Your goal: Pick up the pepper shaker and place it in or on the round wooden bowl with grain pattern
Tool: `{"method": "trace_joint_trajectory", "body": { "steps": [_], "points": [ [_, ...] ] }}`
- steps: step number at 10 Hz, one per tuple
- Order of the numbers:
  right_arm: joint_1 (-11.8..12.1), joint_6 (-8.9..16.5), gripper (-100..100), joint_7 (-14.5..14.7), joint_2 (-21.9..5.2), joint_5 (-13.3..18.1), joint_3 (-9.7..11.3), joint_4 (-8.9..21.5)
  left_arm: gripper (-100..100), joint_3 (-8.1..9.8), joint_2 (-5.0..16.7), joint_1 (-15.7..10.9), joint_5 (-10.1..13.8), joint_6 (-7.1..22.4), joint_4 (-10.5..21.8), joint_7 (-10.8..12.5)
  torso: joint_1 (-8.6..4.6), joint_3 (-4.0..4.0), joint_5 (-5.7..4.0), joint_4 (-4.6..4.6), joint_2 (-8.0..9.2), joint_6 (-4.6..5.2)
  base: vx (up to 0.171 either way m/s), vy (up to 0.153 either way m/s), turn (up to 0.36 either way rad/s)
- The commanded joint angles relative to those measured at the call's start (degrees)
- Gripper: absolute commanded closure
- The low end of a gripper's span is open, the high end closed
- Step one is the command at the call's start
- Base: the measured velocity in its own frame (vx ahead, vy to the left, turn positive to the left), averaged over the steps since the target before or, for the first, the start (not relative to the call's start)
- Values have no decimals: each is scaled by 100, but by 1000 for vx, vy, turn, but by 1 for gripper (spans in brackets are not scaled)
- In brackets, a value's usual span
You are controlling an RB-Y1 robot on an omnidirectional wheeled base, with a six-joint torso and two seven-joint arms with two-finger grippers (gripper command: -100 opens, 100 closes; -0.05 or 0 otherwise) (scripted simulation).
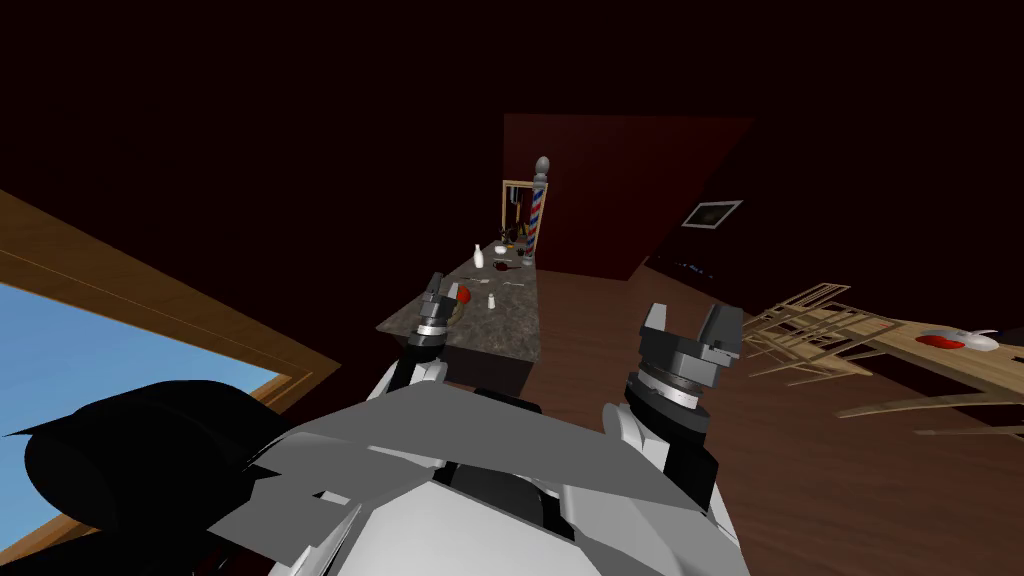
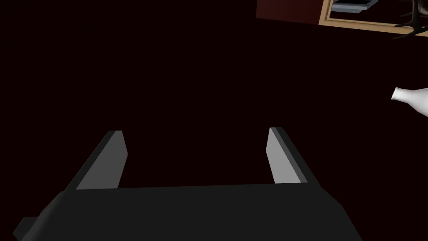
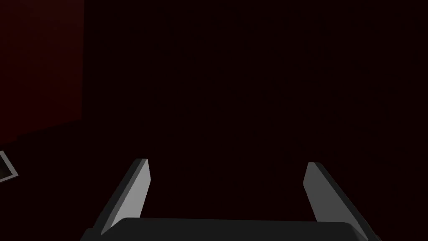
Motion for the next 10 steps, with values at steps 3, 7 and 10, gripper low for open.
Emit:
{"method": "trace_joint_trajectory", "body": {
  "steps": [3,7,10],
  "points": [
    [-1,0,0,0,1,0,1,0,-100,-52,403,383,16,-53,107,-150,-47,18,-9,7,33,0,-85,-125,-30],
    [-1,0,0,0,2,0,2,0,-100,-122,813,972,46,-132,295,-382,-91,9,-20,3,14,1,-31,-206,-57],
    [0,0,0,0,2,0,2,0,-100,-171,1106,1454,77,-188,472,-568,-87,3,-19,1,4,1,2,-194,-59]
  ]
}}
